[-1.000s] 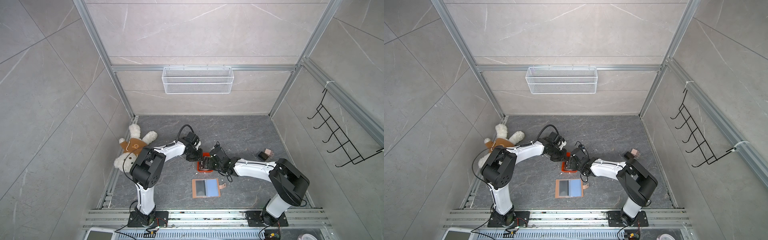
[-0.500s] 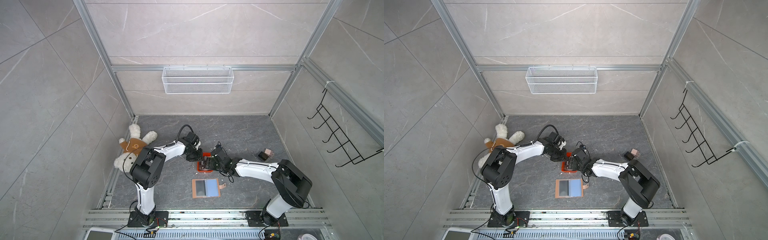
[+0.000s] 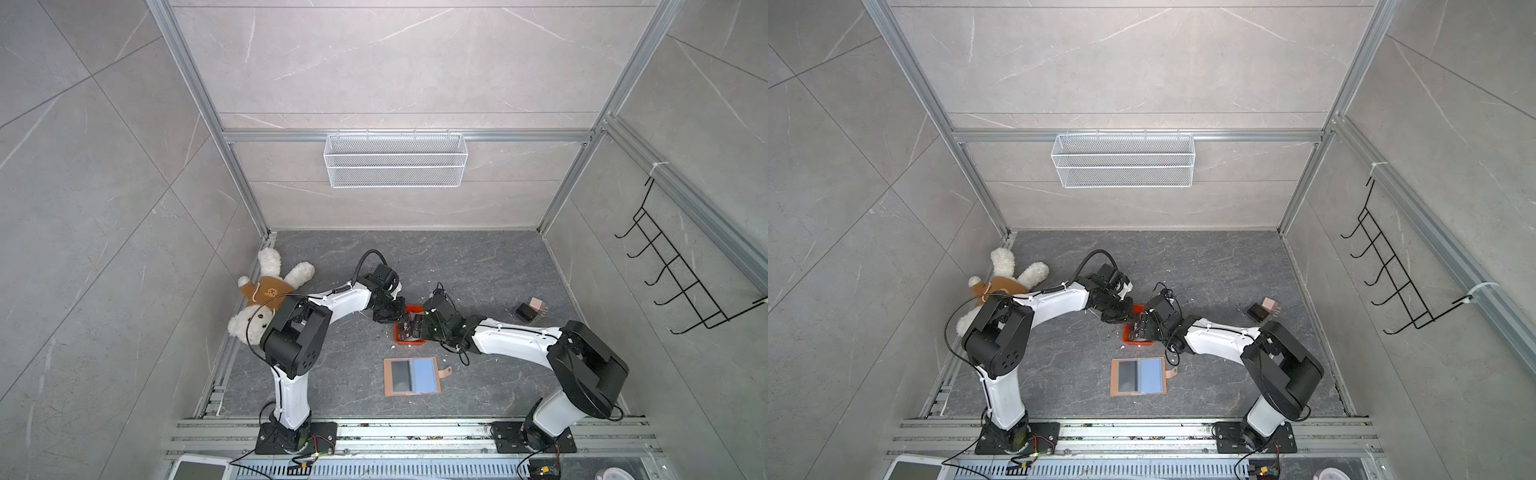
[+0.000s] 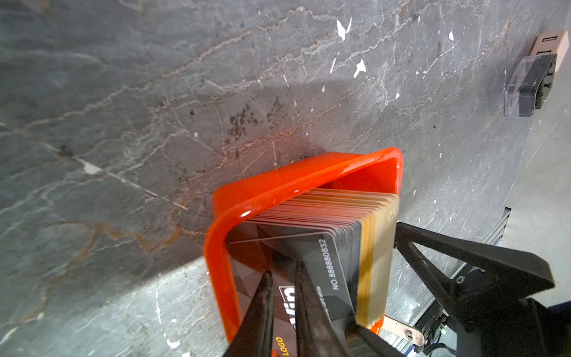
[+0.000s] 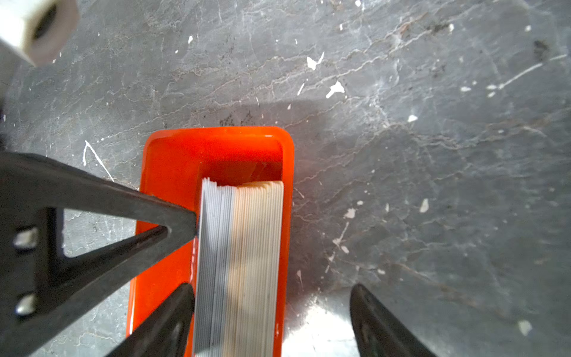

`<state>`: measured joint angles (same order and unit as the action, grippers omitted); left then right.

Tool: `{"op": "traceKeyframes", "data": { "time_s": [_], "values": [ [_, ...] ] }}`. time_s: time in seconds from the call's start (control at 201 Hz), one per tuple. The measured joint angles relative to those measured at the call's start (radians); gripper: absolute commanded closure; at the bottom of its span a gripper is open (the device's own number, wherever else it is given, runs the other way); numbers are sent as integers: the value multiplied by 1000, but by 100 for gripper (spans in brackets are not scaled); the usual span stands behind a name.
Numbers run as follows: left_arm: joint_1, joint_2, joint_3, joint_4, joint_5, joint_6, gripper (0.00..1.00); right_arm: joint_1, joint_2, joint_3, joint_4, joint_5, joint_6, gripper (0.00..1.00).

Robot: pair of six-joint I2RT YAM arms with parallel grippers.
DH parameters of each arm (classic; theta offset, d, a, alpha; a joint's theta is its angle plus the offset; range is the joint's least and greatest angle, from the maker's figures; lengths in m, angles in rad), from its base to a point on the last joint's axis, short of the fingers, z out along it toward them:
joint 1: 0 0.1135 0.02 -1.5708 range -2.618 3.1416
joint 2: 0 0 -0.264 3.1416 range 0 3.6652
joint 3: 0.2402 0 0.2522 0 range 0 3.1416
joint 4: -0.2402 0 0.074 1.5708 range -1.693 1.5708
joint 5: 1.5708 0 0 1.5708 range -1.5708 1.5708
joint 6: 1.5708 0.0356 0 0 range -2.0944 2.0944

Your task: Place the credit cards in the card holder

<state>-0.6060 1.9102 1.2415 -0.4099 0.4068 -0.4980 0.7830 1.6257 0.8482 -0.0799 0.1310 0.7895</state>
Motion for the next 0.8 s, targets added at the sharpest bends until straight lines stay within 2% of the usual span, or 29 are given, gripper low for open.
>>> {"op": "traceKeyframes", "data": {
  "time_s": [0.289, 0.413, 0.473, 0.552, 0.796],
  "values": [
    [-15, 10, 4, 16, 17, 0, 80, -2, -52, -5, -37, 3, 0, 23],
    [-16, 10, 4, 17, 18, 0, 80, -2, -110, -5, -59, -2, 0, 35],
    [-16, 11, 4, 17, 18, 0, 80, -2, -135, -2, -66, -9, 8, 48],
    [-16, 11, 4, 18, 19, 0, 80, 2, -153, 10, -80, -20, 19, 59],
    [-16, 11, 4, 18, 19, 0, 80, 42, -124, 80, -108, -39, 69, 72]
  ]
}}
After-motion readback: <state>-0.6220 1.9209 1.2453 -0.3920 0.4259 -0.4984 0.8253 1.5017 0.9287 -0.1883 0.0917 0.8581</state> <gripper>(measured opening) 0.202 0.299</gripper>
